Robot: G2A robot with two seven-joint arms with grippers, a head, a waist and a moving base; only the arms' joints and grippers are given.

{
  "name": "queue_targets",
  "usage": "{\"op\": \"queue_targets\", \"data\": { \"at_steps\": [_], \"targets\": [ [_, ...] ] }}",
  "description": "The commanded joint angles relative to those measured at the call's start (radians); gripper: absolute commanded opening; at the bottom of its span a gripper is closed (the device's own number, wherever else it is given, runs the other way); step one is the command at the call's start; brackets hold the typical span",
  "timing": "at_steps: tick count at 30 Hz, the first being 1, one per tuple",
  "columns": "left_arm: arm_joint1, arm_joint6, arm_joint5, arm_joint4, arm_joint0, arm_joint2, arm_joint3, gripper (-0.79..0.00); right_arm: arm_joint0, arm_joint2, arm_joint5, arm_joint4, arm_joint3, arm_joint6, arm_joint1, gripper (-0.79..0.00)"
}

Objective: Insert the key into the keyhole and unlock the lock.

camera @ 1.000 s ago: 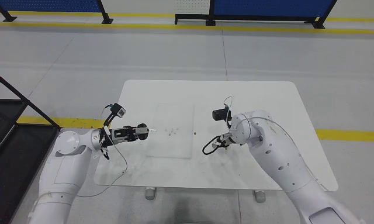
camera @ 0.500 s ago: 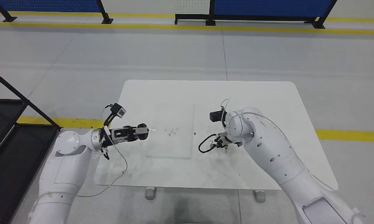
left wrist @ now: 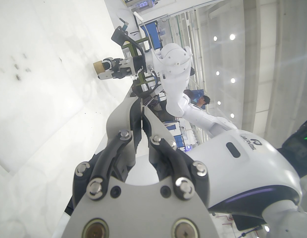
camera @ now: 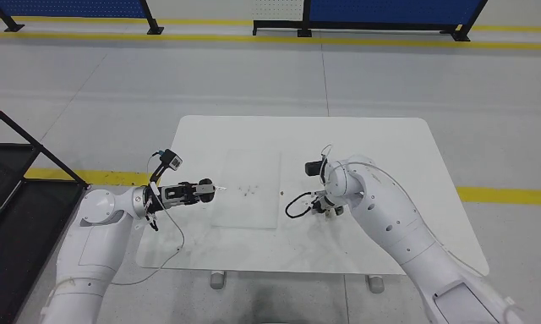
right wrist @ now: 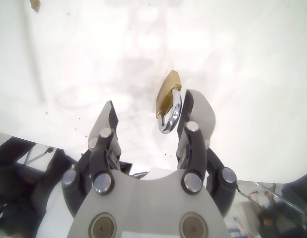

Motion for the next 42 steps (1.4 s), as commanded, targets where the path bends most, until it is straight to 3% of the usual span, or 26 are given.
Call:
{"op": "queue_targets", "data": {
  "at_steps": [1, 4, 24, 27, 28, 37, 42],
  "targets": [
    [0.0, 0.0, 0.0, 0.0, 0.0, 0.0, 0.0, -0.785, -0.001, 0.005, 0.005, 0.002, 0.005, -0.005, -0.001, -0.342],
    [0.0, 0.0, 0.0, 0.0, 0.0, 0.0, 0.0, -0.785, -0.001, 0.012, 0.011, 0.0, 0.012, -0.01, -0.001, -0.394],
    [0.0, 0.0, 0.0, 0.0, 0.0, 0.0, 0.0, -0.785, -0.001, 0.035, 0.021, 0.003, 0.063, -0.056, -0.009, -0.542],
    [0.0, 0.0, 0.0, 0.0, 0.0, 0.0, 0.0, -0.785, 0.001, 0.035, 0.023, 0.005, 0.071, -0.059, -0.012, -0.668],
    [0.0, 0.0, 0.0, 0.0, 0.0, 0.0, 0.0, -0.785, 0.001, 0.037, 0.023, 0.007, 0.074, -0.059, -0.013, -0.785],
    [0.0, 0.0, 0.0, 0.0, 0.0, 0.0, 0.0, -0.785, -0.004, 0.073, 0.017, 0.019, 0.066, -0.078, -0.008, -0.785],
    [0.0, 0.0, 0.0, 0.0, 0.0, 0.0, 0.0, -0.785, -0.042, 0.184, 0.001, 0.068, 0.006, -0.087, 0.021, -0.785]
  ]
}}
